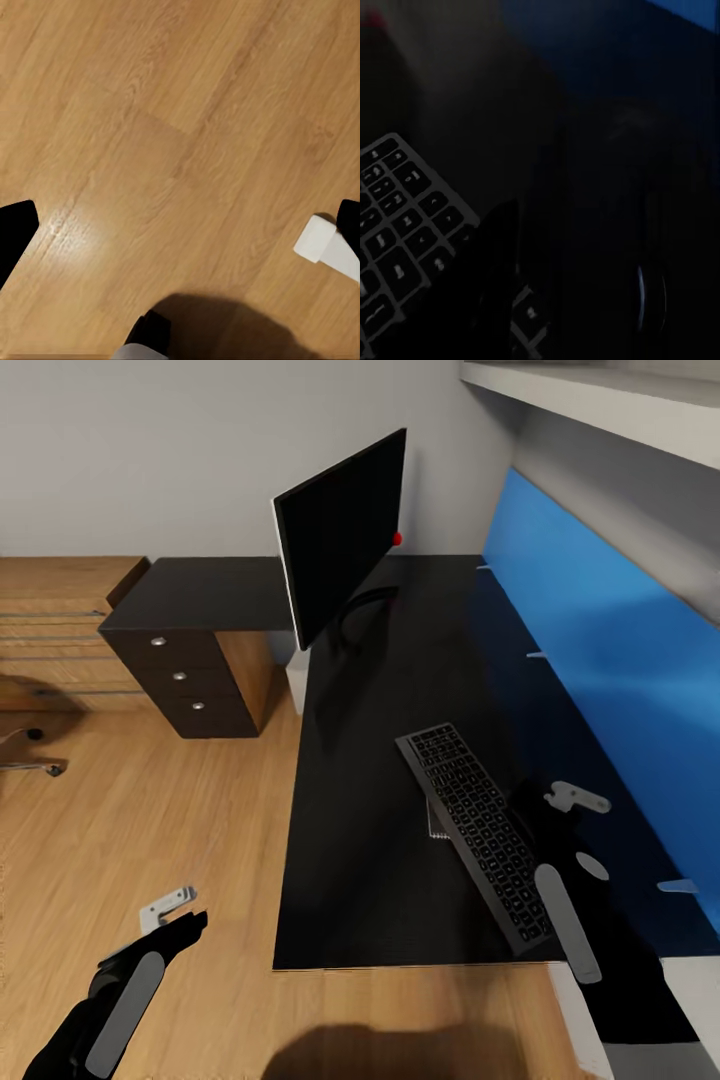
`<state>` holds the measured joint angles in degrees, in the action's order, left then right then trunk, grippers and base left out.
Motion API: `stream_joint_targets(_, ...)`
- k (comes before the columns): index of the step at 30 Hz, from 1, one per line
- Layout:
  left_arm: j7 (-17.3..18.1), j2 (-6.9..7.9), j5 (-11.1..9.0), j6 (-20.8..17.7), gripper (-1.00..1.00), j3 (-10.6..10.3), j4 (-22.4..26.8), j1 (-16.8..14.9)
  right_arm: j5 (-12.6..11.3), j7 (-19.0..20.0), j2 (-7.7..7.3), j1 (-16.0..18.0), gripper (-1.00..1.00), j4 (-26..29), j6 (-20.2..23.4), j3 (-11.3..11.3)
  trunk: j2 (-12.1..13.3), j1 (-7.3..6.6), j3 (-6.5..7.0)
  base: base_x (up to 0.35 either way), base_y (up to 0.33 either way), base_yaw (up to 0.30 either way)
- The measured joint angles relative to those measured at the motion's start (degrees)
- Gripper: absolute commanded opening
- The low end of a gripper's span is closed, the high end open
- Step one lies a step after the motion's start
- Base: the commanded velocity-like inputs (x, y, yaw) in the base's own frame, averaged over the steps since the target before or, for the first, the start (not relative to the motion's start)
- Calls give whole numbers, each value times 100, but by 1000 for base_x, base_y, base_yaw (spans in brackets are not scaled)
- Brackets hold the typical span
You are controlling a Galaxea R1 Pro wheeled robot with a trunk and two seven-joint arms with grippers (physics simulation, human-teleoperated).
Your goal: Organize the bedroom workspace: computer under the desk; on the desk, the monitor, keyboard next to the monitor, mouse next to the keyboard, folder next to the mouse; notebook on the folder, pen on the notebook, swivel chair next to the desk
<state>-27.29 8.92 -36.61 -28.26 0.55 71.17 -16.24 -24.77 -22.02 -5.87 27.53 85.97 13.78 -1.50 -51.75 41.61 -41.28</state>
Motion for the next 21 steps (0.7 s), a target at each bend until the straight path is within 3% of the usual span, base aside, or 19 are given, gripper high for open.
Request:
stream_joint_targets(6, -2, 2, -1, 1, 100, 0, -33, 0, -8, 0, 7, -100, -100, 21, 3, -23, 0, 1, 54, -304, 57, 0)
stream_joint_targets(14, -2, 6, -12, 1, 100, 7, -85, 0, -25, 0, 21, -236, -100, 25, 9, -265, 0, 1, 126, -328, 7, 0)
stream_joint_targets(21, 5, 20, -14, -2, 100, 11, -308, 0, -40, 0, 22, -464, -100, 215, 15, -339, 0, 1, 189, -332, 1, 0)
